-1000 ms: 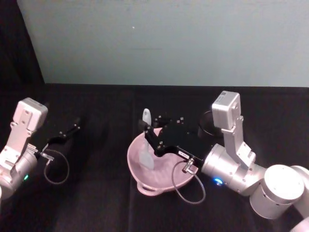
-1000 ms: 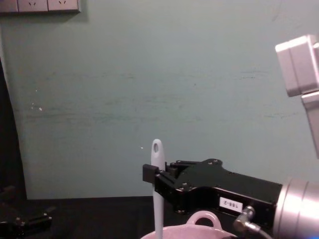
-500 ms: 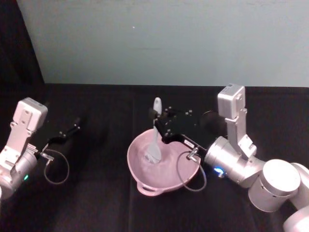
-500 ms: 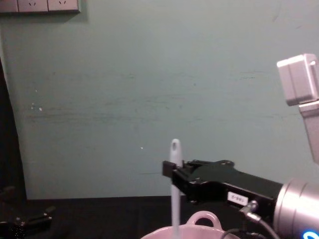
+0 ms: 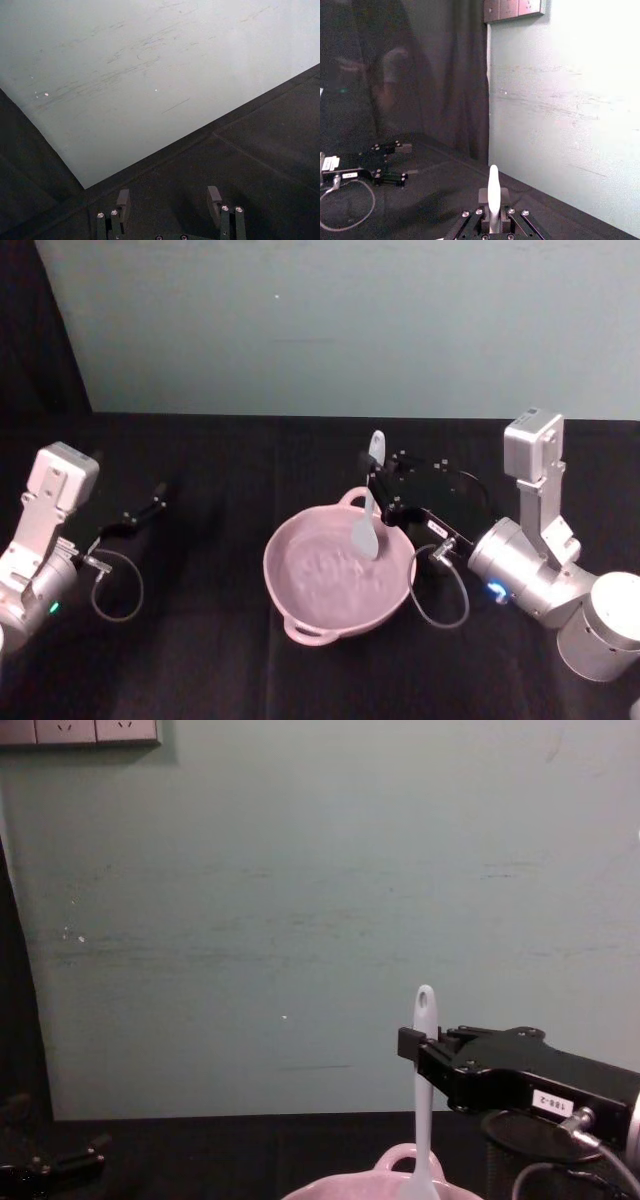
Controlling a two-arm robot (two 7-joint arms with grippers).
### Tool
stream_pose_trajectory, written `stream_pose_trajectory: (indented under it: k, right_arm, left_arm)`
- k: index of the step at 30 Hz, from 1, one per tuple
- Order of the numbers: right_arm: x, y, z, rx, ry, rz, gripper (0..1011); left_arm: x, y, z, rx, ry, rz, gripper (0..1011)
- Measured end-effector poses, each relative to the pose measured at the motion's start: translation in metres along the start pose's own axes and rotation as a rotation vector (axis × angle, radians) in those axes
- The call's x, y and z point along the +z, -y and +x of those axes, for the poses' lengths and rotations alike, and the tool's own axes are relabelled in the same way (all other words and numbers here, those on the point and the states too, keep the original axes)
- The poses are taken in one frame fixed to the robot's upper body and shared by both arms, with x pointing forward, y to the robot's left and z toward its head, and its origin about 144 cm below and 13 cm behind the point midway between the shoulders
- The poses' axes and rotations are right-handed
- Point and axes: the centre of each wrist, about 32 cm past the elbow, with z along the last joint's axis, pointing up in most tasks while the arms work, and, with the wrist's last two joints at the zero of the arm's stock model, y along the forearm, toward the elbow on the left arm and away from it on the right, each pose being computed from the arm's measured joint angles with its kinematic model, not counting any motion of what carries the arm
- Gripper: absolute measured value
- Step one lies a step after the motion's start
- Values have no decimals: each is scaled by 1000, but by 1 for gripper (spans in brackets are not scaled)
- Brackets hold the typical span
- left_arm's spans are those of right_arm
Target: Use the one hand to pick up the spoon and stir the clear water in the bowl.
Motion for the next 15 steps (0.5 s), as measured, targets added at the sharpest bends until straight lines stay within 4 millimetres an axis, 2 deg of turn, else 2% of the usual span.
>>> stream_pose_trajectory:
  k: [8,15]
  right_arm:
    - [7,6,-6,43,41,-18,114]
    - [11,2,-17,117,43,-18,114]
  left_arm:
    - [0,0,0,0,0,0,1005]
    - [0,0,0,0,0,0,1005]
